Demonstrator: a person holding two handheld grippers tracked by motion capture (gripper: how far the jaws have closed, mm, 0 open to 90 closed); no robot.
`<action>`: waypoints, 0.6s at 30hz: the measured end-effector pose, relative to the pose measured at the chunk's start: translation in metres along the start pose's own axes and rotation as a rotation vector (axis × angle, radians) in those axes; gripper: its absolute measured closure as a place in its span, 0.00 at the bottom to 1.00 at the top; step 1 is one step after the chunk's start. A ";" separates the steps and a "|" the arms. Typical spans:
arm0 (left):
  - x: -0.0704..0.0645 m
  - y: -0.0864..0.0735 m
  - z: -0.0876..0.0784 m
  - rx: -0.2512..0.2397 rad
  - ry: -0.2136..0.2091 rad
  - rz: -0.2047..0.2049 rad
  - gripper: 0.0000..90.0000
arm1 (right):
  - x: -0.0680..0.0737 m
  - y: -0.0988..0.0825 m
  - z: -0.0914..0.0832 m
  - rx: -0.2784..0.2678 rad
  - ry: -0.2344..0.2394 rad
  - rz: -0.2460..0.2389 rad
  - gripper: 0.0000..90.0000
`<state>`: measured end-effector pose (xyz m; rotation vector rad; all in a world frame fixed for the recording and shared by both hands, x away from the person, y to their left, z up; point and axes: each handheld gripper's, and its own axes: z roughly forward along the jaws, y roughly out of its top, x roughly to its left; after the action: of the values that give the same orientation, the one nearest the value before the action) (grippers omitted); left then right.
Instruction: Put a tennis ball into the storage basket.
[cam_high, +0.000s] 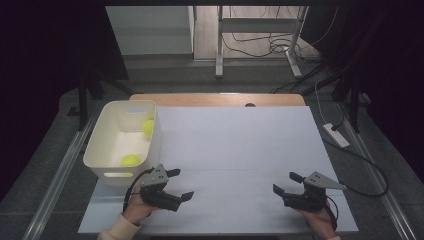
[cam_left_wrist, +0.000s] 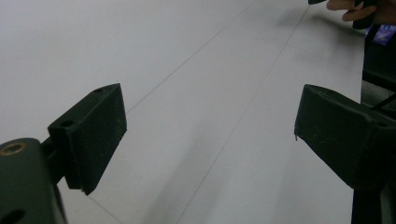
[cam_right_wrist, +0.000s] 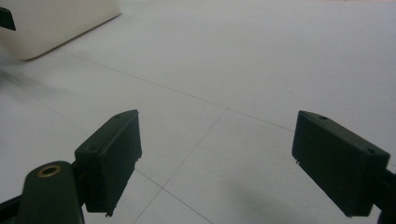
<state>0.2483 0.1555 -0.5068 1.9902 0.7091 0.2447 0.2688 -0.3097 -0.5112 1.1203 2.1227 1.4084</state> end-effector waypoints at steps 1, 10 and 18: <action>0.001 -0.002 0.000 0.002 0.006 -0.003 0.11 | 0.000 0.000 0.000 0.000 0.000 -0.001 0.17; 0.003 -0.018 -0.004 0.003 0.027 -0.036 0.11 | 0.000 0.000 0.000 0.001 0.001 -0.004 0.17; 0.004 -0.024 -0.012 -0.019 0.058 -0.042 0.11 | 0.000 0.000 0.000 0.003 0.002 -0.005 0.17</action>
<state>0.2370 0.1754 -0.5220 1.9543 0.7824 0.2842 0.2684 -0.3095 -0.5116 1.1146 2.1276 1.4053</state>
